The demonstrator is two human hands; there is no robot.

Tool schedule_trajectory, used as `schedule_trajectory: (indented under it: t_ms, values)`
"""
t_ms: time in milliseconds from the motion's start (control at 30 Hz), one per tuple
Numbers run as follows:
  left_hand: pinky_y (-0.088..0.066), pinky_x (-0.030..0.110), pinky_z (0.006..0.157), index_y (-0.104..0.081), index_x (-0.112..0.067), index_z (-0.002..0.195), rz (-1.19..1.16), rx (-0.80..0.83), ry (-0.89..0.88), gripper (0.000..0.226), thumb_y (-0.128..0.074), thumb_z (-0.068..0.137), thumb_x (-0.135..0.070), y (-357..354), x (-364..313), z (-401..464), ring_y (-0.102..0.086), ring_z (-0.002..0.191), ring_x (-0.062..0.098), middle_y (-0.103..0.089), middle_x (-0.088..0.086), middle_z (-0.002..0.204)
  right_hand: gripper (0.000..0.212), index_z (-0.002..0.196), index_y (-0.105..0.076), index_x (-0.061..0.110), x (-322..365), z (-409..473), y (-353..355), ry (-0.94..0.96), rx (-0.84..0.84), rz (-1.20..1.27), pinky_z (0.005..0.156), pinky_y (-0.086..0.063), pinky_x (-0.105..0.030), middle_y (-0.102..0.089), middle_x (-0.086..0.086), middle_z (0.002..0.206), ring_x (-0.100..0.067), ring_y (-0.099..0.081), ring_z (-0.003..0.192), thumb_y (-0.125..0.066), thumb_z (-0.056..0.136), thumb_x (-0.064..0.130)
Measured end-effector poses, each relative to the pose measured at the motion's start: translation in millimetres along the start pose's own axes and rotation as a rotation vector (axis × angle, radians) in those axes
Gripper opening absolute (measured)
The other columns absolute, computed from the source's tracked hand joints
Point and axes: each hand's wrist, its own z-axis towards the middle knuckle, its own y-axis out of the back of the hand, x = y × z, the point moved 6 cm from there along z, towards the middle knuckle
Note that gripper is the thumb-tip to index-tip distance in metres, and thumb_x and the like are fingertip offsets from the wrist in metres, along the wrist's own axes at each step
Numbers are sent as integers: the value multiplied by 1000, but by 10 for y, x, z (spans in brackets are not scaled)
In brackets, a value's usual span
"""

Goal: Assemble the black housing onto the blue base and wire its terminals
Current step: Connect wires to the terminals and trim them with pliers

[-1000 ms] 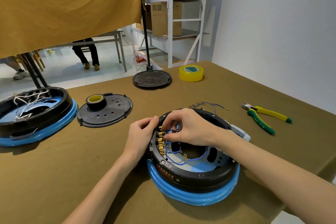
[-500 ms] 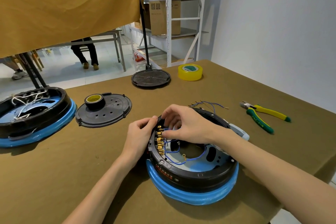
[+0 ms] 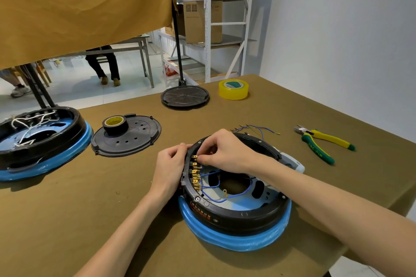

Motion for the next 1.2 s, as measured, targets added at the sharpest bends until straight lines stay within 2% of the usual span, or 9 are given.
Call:
schedule_trajectory:
  t_ms: [400, 567, 667, 733, 800, 867, 933, 1033, 1200]
  values:
    - [-52, 15, 59, -83, -23, 84, 2, 2, -33, 40, -49, 104, -12, -1, -55, -19, -72, 74, 8, -79, 1, 83, 7, 86, -81, 13, 52, -50, -29, 1, -16, -28, 78, -59, -31, -77, 1, 82, -12, -70, 76, -75, 88, 15]
    - [-54, 17, 61, -83, -25, 82, 8, 9, -38, 43, -49, 104, -11, -8, -87, -37, -73, 76, 9, -79, 2, 84, 6, 89, -81, 16, 37, -53, -30, -24, -3, -37, 74, -56, -24, -76, 4, 82, -6, -67, 74, -76, 88, 19]
    - [-53, 18, 62, -82, -36, 73, 20, 7, -38, 50, -49, 104, -14, -7, -112, -54, -71, 74, 7, -79, -1, 82, 3, 84, -82, 17, -64, -28, 5, -184, 22, 99, 65, -51, -20, -73, 7, 72, 0, -62, 62, -80, 85, 19]
    - [-53, 18, 62, -82, -38, 71, 23, 7, -29, 52, -50, 104, -15, -10, -119, -62, -70, 72, 6, -79, -1, 81, 6, 88, -82, 9, -139, -2, 5, -335, 78, 227, 59, -45, -19, -70, 3, 70, -3, -57, 58, -79, 86, 13]
    - [-51, 17, 59, -82, -33, 71, 8, -4, -14, 50, -50, 104, -14, -6, -109, -60, -69, 69, 5, -79, 1, 79, 16, 97, -78, -4, -157, 27, -11, -459, 154, 310, 53, -38, -21, -65, -3, 69, -8, -50, 54, -77, 88, 9]
    - [-51, 16, 56, -82, -26, 77, -2, -6, 4, 43, -51, 105, -15, -3, -97, -60, -68, 67, 5, -78, 3, 78, 12, 95, -75, -1, -132, 72, -24, -519, 240, 274, 50, -33, -20, -61, -2, 67, -8, -46, 52, -76, 89, 10]
    - [-51, 17, 57, -81, -23, 81, -1, -4, 16, 39, -51, 105, -15, -6, -88, -59, -69, 67, 6, -78, 4, 79, 9, 91, -73, 5, -114, 113, -25, -533, 315, 224, 49, -32, -20, -61, -1, 68, -8, -45, 52, -75, 90, 13]
    - [-51, 18, 57, -81, -23, 82, -6, -9, 26, 38, -51, 105, -16, -1, -81, -51, -69, 68, 7, -78, 5, 79, 18, 99, -76, 0, -134, 164, -4, -510, 366, 202, 52, -32, -22, -62, -1, 72, -8, -46, 55, -76, 91, 16]
    - [-53, 17, 57, -81, -25, 81, -13, 3, 14, 40, -51, 104, -14, -8, -78, -48, -70, 70, 8, -78, 4, 80, 27, 101, -78, -1, -179, 195, -23, -446, 298, 135, 53, -38, -21, -66, 3, 68, -7, -49, 55, -79, 87, 22]
